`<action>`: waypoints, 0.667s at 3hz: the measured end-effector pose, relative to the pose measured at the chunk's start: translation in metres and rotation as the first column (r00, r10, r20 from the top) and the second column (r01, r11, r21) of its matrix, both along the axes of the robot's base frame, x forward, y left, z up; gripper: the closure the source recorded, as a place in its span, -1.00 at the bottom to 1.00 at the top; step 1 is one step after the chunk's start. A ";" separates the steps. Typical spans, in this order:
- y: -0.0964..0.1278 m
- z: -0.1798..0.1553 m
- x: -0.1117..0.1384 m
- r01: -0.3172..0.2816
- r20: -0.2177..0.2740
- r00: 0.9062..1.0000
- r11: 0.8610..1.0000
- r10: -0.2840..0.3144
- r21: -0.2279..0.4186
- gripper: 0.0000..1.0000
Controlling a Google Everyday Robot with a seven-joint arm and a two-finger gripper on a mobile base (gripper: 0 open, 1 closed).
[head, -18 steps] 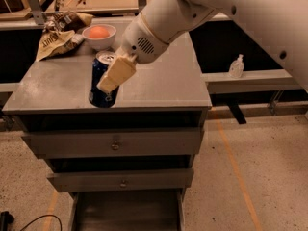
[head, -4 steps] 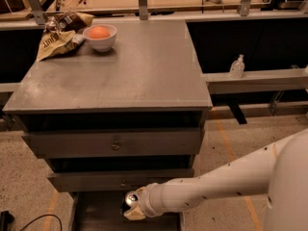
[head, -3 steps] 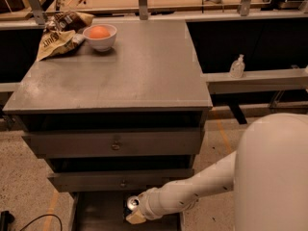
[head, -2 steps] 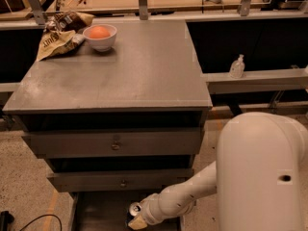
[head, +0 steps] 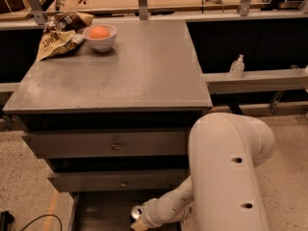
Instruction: Place pepsi can into bottom drawer
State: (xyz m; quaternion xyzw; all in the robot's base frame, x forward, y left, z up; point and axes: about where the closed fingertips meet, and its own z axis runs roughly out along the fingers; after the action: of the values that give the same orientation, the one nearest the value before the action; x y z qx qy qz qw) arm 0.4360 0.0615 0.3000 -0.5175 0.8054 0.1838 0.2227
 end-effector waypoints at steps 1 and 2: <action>0.003 -0.029 0.009 -0.003 0.017 1.000 1.000 0.003 0.011 0.24; 0.007 -0.063 0.015 0.010 -0.003 1.000 1.000 -0.010 0.014 -0.23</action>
Offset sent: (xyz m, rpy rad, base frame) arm 0.0237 0.0105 -0.1047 0.0169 0.0293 -0.0326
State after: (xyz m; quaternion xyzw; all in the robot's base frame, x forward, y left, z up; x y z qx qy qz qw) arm 0.4512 0.0688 0.2375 -0.5115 0.8071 0.1891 0.2262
